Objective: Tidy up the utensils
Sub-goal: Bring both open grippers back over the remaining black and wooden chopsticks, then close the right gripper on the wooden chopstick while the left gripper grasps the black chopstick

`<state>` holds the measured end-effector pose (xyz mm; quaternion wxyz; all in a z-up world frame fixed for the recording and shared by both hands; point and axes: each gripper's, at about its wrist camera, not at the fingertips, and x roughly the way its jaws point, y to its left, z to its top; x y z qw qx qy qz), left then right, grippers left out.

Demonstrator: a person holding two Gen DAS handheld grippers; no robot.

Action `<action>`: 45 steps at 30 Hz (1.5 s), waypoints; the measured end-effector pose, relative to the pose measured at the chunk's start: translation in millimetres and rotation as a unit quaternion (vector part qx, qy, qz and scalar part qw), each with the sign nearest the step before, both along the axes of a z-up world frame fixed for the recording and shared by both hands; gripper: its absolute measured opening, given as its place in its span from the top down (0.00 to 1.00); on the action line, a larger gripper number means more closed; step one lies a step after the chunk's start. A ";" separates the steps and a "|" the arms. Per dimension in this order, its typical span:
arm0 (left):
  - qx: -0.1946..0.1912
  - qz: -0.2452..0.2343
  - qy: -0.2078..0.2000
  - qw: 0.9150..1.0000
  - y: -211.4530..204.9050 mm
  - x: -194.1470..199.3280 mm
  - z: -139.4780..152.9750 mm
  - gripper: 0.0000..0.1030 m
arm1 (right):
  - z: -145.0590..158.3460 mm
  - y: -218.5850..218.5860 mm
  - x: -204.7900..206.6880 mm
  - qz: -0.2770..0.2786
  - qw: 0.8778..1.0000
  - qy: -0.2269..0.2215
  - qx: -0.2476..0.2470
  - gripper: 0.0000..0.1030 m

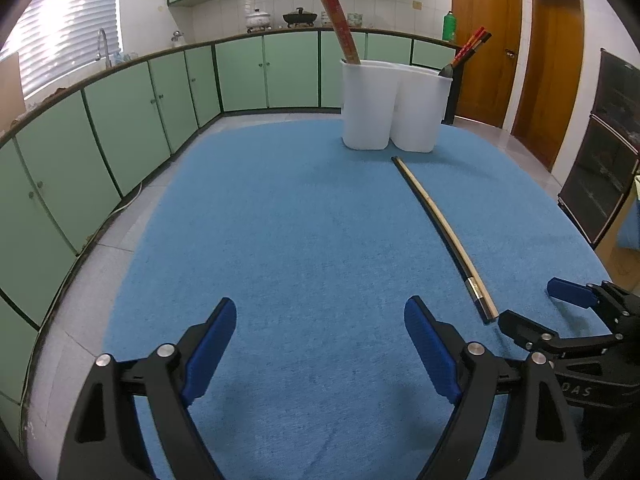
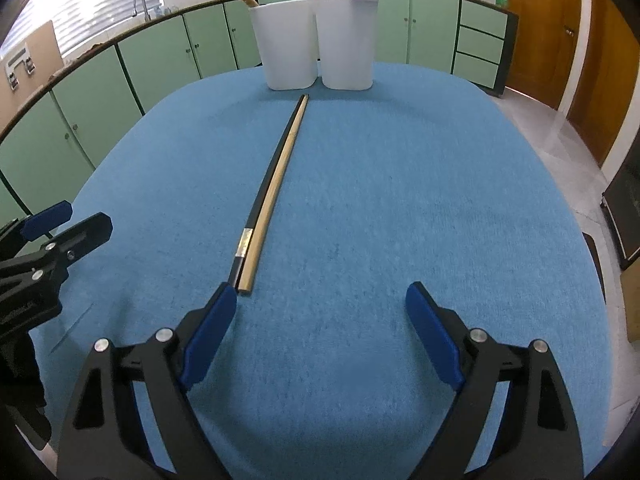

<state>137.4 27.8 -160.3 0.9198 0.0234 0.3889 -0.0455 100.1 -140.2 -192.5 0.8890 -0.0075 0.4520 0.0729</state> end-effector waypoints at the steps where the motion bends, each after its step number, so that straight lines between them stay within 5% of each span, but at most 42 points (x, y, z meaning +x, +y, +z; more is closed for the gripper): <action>1: 0.000 -0.001 0.000 1.000 -0.4 0.2 0.1 0.18 | 0.2 0.8 1.1 0.000 1.000 0.000 -0.003 0.18; 17: -0.003 0.004 0.004 1.000 5.0 -0.2 -2.7 0.17 | 0.7 -8.4 1.5 -0.018 0.999 -0.013 -0.035 0.20; 22: -0.003 0.001 0.005 1.000 1.8 -0.4 -2.9 0.17 | 2.3 -7.4 -3.0 -0.002 1.000 -0.010 0.009 0.34; 35: -0.005 0.001 0.009 1.000 -1.9 -1.4 -5.1 0.17 | 0.0 7.6 -1.6 0.022 0.999 -0.012 0.020 0.94; 45: -0.019 -0.021 0.022 0.999 -30.9 -1.5 -10.9 0.17 | 2.5 -23.9 -8.2 -0.024 0.999 -0.018 0.033 0.94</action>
